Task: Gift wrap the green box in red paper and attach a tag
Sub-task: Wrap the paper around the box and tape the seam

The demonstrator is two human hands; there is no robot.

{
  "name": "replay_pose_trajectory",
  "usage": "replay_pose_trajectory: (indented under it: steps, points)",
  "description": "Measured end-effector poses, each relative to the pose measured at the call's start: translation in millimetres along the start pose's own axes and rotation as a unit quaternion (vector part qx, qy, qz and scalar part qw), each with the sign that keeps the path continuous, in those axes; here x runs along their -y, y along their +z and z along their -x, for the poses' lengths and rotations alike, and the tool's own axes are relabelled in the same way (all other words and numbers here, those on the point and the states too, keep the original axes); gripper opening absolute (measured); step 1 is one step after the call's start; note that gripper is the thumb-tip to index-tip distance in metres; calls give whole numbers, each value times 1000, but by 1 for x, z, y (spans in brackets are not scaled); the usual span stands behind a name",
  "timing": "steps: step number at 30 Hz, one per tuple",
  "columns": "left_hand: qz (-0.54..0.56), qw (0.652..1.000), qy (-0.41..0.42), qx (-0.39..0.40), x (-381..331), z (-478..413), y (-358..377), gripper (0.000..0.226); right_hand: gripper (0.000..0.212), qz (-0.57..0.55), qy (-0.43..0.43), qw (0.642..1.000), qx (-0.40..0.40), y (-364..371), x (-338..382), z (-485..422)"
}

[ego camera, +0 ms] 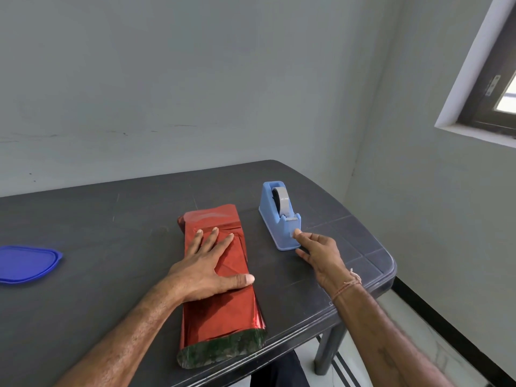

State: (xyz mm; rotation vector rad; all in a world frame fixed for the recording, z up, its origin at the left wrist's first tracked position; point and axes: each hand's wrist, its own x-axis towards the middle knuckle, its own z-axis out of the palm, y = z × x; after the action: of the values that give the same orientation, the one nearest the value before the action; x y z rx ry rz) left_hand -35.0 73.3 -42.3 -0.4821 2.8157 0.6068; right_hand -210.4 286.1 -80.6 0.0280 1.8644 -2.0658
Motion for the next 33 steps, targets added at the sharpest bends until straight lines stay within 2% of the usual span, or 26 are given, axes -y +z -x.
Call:
replay_pose_trajectory:
  steps: [2, 6, 12, 18, 20, 24, 27, 33]
  points:
    - [-2, 1000, 0, -1, 0, 0, 0, 136, 28, 16, -17, 1000, -15, 1, -7, -1]
    - [-2, 1000, -2, 0, 0, 0, 0, 136, 21, 58, -58, 996, -41, 2, -20, -1]
    - [-1, 1000, 2, -5, 1, -2, 2, 135, 21, 27, -83, 996, -27, 2, -17, 2]
    - [-4, 1000, 2, -7, 2, -1, 1, 134, 70, -3, -52, 999, 1, 1, -10, 7]
    - [-1, 1000, 2, -6, 1, -1, 1, 135, 64, 0, -46, 999, 10, 3, -6, 9]
    - [-1, 1000, 3, -8, 0, 0, 1, 134, 27, 2, -42, 999, 0, 4, -8, 9]
    - [0, 1000, 3, -8, 1, 1, 1, 135, 27, -9, -35, 999, 1, 3, -9, 7]
    - [1, 1000, 3, -8, 1, 0, 2, 133, 21, 7, -76, 997, -22, 8, -15, 4]
